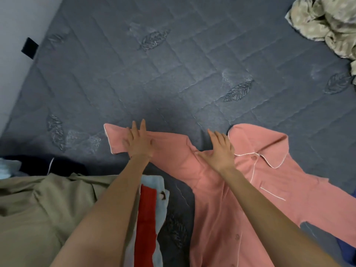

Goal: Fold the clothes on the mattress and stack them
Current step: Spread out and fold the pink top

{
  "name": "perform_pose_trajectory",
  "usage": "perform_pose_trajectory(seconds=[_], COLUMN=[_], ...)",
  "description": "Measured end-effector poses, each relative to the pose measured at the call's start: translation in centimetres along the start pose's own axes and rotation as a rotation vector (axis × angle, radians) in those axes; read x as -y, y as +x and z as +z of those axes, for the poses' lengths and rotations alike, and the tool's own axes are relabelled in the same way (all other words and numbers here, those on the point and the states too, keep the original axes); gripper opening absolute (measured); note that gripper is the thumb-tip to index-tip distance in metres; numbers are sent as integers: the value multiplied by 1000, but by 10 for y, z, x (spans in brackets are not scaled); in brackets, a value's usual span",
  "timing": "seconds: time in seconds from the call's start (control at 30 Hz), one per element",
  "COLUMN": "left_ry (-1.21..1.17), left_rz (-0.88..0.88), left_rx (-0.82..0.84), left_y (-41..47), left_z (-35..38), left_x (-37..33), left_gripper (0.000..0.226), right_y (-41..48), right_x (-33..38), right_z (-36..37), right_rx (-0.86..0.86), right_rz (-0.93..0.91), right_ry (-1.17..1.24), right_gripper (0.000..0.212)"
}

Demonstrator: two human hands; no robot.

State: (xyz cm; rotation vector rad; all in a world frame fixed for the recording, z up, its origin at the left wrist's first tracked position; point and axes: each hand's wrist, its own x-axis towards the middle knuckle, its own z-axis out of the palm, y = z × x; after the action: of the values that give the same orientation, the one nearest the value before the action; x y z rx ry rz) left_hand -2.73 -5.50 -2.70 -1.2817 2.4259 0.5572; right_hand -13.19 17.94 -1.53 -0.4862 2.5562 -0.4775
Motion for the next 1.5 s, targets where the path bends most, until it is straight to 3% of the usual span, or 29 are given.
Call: perform_pose_trajectory(seconds=[0.17,0.27,0.47,0.67,0.77,0.83,0.93,1.17,1.33,1.5], left_ry=[-162,-99,-518,-593,-771,-892,-908,-778,-766,-748], left_rz=[-296,-301,-435,-631,-663,-600,-300,344,549,609], left_rx=[-15,-41,-194,-74,51,16,-58,336,466,445], left_y=[24,29,38,46,42,33,16,-50,-115,-170], left_z=[-3,-3,-1,-7,-13,-21,-34,-17,30,77], left_x=[45,75,97,91,79,65,28,-84,-137,-166], left_gripper=[71,65,51,48,43,46,36,34,45,48], right_y=[13,18,19,5,0,-6,-13,-47,-83,-124], right_x=[22,34,43,44,44,43,40,13,-49,-124], right_z=[19,31,42,39,34,31,22,0,-21,-33], right_rx=[71,103,152,96,65,14,-29,-157,-141,-154], right_rz=[-61,-105,-96,-85,-97,-114,-142,-165,-89,14], right_ry=[-43,-104,-125,-37,8,65,106,243,260,38], right_gripper=[99,98,99,97,96,95,96,93,96,94])
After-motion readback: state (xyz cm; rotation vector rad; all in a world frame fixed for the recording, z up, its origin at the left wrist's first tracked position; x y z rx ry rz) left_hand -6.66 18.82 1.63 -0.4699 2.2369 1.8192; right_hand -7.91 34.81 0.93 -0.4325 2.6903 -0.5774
